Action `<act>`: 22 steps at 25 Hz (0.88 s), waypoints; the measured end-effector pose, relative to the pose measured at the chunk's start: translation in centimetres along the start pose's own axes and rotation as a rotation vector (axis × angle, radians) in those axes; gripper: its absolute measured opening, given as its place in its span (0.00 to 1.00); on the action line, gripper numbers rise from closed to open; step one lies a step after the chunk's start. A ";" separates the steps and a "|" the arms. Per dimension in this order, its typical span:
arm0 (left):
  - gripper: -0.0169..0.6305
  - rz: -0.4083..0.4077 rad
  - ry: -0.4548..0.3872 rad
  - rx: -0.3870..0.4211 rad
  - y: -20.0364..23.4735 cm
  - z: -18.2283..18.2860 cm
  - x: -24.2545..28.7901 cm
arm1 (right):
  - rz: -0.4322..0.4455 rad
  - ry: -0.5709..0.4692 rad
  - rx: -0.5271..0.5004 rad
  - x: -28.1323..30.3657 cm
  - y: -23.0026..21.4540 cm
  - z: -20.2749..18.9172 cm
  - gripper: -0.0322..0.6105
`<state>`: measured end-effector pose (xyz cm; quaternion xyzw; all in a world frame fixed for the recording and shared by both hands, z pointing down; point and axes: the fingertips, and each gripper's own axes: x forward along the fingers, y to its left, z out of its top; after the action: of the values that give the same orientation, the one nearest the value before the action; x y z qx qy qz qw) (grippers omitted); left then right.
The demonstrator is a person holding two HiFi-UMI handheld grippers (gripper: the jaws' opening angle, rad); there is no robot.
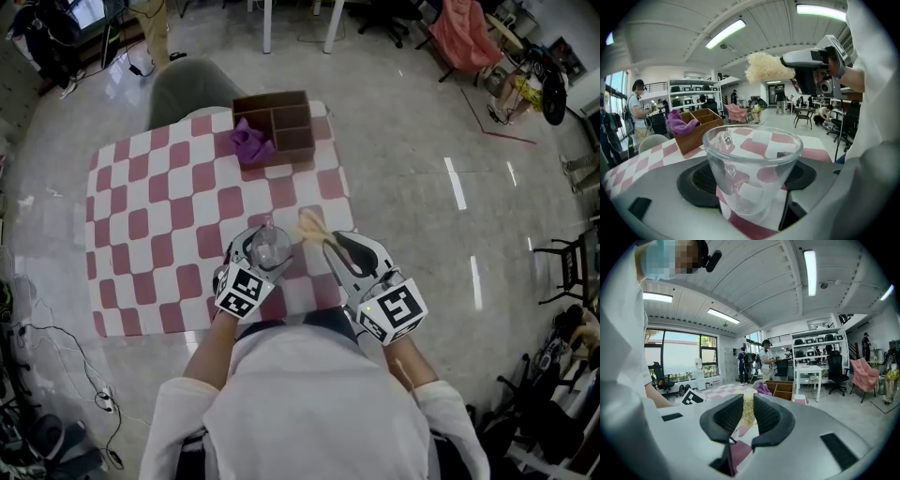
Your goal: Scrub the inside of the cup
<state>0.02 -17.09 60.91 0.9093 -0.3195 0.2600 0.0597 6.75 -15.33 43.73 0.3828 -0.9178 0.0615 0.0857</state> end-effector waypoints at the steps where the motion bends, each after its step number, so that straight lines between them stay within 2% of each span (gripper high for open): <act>1: 0.61 0.003 0.010 0.031 0.1 0.1 -0.3 | 0.007 -0.001 -0.014 0.1 0.3 0.1 0.17; 6: 0.61 0.035 0.077 0.177 0.8 0.7 -1.9 | 0.042 0.002 -0.059 0.5 1.7 0.5 0.17; 12: 0.61 0.085 0.110 0.249 2.0 2.7 -4.1 | 0.125 0.012 -0.110 1.1 4.5 1.0 0.17; 18: 0.61 0.133 0.131 0.355 2.7 4.2 -5.6 | 0.234 0.053 -0.180 2.4 7.8 1.1 0.17; 22: 0.61 0.132 0.141 0.427 2.2 4.8 -6.2 | 0.253 0.081 -0.211 3.4 8.6 0.8 0.17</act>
<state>-3.32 -16.71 53.48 0.8579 -0.3112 0.3880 -0.1288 -1.77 -11.80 43.25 0.2505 -0.9558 -0.0098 0.1539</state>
